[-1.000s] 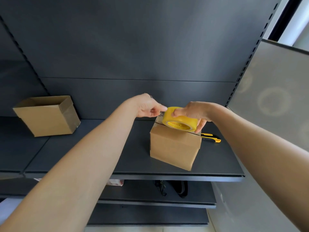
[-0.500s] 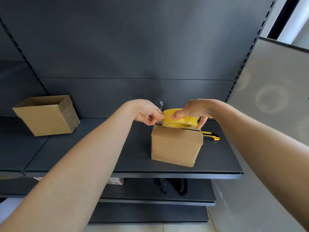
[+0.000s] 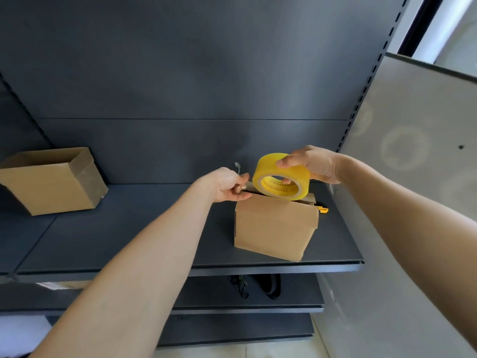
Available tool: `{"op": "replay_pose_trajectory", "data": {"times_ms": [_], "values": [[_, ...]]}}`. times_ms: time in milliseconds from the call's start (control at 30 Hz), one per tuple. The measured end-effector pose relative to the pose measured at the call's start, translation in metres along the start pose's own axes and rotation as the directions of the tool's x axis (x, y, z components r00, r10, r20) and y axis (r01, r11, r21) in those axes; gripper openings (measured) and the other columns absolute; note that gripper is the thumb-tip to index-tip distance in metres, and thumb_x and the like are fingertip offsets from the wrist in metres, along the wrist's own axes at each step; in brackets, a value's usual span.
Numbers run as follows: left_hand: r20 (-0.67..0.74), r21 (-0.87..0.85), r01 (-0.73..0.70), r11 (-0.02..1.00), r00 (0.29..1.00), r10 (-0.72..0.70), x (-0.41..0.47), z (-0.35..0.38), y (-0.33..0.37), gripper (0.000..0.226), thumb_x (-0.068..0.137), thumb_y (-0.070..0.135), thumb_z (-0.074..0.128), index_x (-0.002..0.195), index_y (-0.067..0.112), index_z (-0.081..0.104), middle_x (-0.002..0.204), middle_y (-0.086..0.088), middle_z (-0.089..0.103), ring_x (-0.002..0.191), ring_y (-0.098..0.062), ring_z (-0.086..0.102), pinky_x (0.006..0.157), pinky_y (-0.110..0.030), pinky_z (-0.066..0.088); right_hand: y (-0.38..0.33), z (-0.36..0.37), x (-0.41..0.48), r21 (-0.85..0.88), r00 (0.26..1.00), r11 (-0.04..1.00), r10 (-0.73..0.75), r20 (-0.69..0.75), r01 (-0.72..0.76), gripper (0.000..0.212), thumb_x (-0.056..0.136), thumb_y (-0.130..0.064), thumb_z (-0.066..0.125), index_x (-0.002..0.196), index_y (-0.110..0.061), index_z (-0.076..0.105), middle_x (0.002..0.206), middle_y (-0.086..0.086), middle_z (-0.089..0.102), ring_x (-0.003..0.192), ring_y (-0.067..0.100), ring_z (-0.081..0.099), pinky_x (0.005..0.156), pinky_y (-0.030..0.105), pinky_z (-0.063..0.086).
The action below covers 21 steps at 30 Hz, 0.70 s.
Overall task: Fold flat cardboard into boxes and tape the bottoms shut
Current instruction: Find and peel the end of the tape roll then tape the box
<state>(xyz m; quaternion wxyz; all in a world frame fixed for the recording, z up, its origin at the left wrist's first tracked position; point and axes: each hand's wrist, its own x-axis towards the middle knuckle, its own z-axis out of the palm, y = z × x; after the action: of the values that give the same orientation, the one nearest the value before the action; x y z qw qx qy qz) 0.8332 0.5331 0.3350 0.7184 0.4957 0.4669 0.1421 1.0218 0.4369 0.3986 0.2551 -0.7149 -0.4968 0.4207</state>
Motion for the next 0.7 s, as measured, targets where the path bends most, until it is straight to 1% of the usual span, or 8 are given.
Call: {"op": "replay_pose_trajectory", "data": {"times_ms": [133,200,267,367,433,533,600,700], "values": [[0.044,0.131,-0.026,0.991,0.999,0.02,-0.002,0.004,0.011,0.01,0.094,0.012,0.058,0.084,0.014,0.06,0.063,0.0,0.04,0.054,-0.009,0.035,0.067,-0.039,0.058,0.005,-0.001,0.004,0.037,1.0,0.999,0.005,-0.017,-0.004,0.041,0.082,-0.038,0.066,0.11,-0.008,0.062,0.107,0.014,0.068,0.096,0.032,0.066,0.093,0.044,0.052],[0.066,0.184,-0.055,0.981,0.997,0.043,-0.004,0.008,0.015,0.007,0.094,0.015,0.058,0.088,0.017,0.061,0.064,0.001,0.044,0.058,-0.009,0.037,0.068,-0.039,0.057,0.007,-0.002,0.005,0.061,0.995,0.998,-0.011,-0.097,0.017,0.037,0.084,-0.043,0.062,0.101,-0.01,0.064,0.096,0.012,0.068,0.082,0.027,0.067,0.081,0.038,0.055],[0.11,0.217,-0.064,0.974,0.993,0.041,-0.006,0.01,0.017,0.009,0.092,0.024,0.062,0.086,0.017,0.064,0.068,0.002,0.049,0.064,-0.01,0.042,0.075,-0.039,0.055,0.011,-0.005,0.007,0.125,0.981,0.991,-0.014,-0.194,0.039,0.04,0.085,-0.05,0.06,0.094,-0.012,0.065,0.085,0.01,0.067,0.07,0.022,0.064,0.068,0.033,0.054],[0.176,0.207,-0.068,0.976,0.984,0.031,-0.007,0.009,0.014,0.007,0.091,0.025,0.063,0.088,0.02,0.068,0.082,0.001,0.055,0.078,-0.012,0.049,0.088,-0.041,0.05,0.018,-0.007,0.009,0.274,0.961,0.961,0.048,-0.272,0.029,0.041,0.081,-0.056,0.062,0.081,-0.015,0.066,0.067,0.005,0.061,0.058,0.019,0.057,0.064,0.033,0.052],[0.246,0.209,-0.097,0.973,0.968,0.044,-0.006,0.007,0.011,0.011,0.092,0.019,0.061,0.096,0.025,0.069,0.092,0.003,0.056,0.084,-0.012,0.05,0.093,-0.041,0.045,0.025,-0.004,0.008,0.434,0.966,0.901,0.103,-0.236,0.01,0.042,0.081,-0.054,0.062,0.066,-0.015,0.06,0.053,0.005,0.051,0.048,0.019,0.047,0.06,0.032,0.048],[0.325,0.235,-0.163,0.958,0.942,0.081,-0.005,0.005,0.008,0.019,0.083,0.032,0.069,0.102,0.035,0.067,0.09,0.007,0.057,0.088,-0.012,0.05,0.093,-0.038,0.04,0.039,0.0,0.008,0.637,0.986,0.771,0.118,-0.12,-0.014,0.053,0.086,-0.05,0.055,0.046,-0.015,0.049,0.045,0.004,0.041,0.044,0.019,0.037,0.061,0.032,0.045],[0.305,0.244,-0.201,0.949,0.945,0.122,-0.004,0.005,0.009,0.024,0.074,0.037,0.074,0.097,0.032,0.067,0.082,0.008,0.061,0.088,-0.014,0.049,0.088,-0.035,0.04,0.044,0.003,0.008,0.71,0.99,0.702,0.128,-0.055,-0.051,0.057,0.087,-0.051,0.053,0.043,-0.015,0.044,0.045,0.004,0.039,0.045,0.02,0.037,0.062,0.031,0.046],[0.294,0.235,-0.234,0.943,0.942,0.16,0.0,0.007,0.011,0.025,0.066,0.037,0.076,0.085,0.028,0.062,0.077,0.008,0.064,0.087,-0.015,0.052,0.086,-0.034,0.038,0.045,0.003,0.011,0.782,0.985,0.614,0.175,-0.007,-0.104,0.054,0.086,-0.051,0.057,0.047,-0.014,0.046,0.049,0.003,0.042,0.048,0.02,0.042,0.062,0.03,0.048]]}}
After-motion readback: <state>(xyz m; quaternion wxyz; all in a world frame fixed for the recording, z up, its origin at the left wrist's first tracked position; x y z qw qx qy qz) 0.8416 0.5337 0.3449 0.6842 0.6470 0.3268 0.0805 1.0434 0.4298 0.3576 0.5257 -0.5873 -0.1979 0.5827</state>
